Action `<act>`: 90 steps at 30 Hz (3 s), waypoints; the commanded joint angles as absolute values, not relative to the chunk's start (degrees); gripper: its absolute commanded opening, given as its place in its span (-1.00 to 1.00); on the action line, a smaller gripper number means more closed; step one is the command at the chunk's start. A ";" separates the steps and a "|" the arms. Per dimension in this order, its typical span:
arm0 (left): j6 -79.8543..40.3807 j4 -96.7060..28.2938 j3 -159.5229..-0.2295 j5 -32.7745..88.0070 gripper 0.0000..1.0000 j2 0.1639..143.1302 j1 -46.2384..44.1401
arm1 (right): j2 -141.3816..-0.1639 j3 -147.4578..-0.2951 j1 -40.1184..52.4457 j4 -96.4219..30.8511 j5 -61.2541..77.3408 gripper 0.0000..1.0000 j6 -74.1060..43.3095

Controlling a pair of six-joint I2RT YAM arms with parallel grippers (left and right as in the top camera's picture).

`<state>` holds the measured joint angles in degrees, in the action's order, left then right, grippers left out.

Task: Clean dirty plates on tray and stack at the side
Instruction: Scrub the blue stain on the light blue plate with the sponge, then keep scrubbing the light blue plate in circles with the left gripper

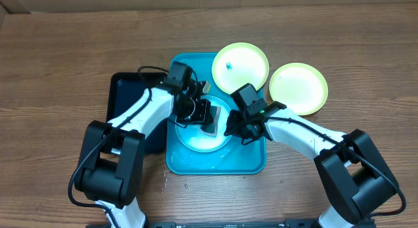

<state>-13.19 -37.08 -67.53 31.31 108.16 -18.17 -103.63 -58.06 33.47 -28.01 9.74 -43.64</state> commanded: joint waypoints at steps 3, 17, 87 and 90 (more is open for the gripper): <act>-14.13 -47.07 -83.85 32.73 -0.92 107.09 -16.43 | -102.76 -57.32 33.80 -28.27 12.05 -0.64 -43.72; -12.25 -54.13 -78.28 10.59 -0.92 107.53 -23.66 | -102.76 -57.32 33.80 -24.80 5.50 -0.92 -43.72; -15.09 -42.04 -70.74 32.14 -0.92 108.62 -18.83 | -102.76 -57.32 33.80 -26.24 10.13 -0.92 -43.66; -12.80 -46.81 -76.93 32.47 -0.92 108.62 -17.56 | -102.76 -57.32 33.80 -26.24 10.13 -0.92 -43.46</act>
